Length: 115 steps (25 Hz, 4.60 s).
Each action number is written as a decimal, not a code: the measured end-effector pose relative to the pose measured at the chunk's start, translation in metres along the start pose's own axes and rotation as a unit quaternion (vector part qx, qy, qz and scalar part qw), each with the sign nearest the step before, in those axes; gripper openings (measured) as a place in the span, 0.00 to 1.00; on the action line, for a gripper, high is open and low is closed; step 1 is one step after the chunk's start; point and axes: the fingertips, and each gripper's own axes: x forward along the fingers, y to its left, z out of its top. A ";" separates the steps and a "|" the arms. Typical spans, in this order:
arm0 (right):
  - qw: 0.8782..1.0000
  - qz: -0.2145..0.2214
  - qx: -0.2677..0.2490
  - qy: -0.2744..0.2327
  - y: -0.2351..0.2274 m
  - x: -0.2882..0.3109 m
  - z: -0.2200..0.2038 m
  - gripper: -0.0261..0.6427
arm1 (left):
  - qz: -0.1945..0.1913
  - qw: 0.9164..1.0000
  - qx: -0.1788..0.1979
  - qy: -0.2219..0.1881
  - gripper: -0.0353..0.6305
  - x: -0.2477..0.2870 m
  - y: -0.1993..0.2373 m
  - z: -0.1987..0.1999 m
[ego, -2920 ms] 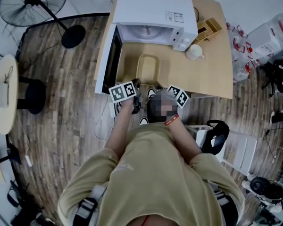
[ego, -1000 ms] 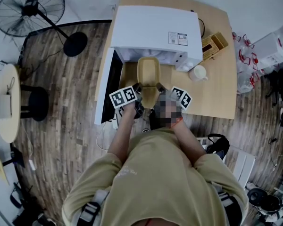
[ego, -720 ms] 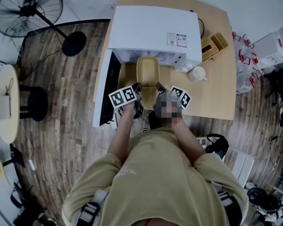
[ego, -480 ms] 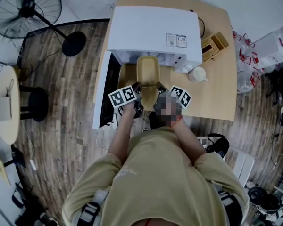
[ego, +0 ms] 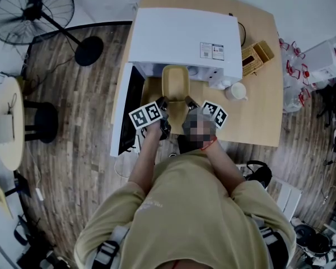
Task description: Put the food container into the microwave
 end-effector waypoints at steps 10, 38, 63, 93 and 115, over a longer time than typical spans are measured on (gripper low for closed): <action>1.000 0.005 0.001 -0.002 0.006 0.011 0.011 0.12 | -0.001 1.000 -0.008 -0.006 0.16 0.007 -0.002 0.013; 0.999 0.039 -0.006 -0.029 0.024 0.049 0.052 0.13 | -0.006 0.999 -0.046 -0.018 0.16 0.040 -0.005 0.057; 0.998 0.043 -0.038 -0.035 0.031 0.073 0.083 0.13 | -0.012 0.998 -0.048 -0.046 0.15 0.071 -0.010 0.087; 0.996 0.061 -0.034 -0.062 0.038 0.084 0.099 0.14 | -0.014 0.997 0.034 -0.065 0.16 0.088 -0.021 0.105; 0.991 0.058 -0.097 -0.076 0.045 0.039 0.077 0.23 | -0.003 0.994 0.090 -0.065 0.26 0.044 -0.031 0.072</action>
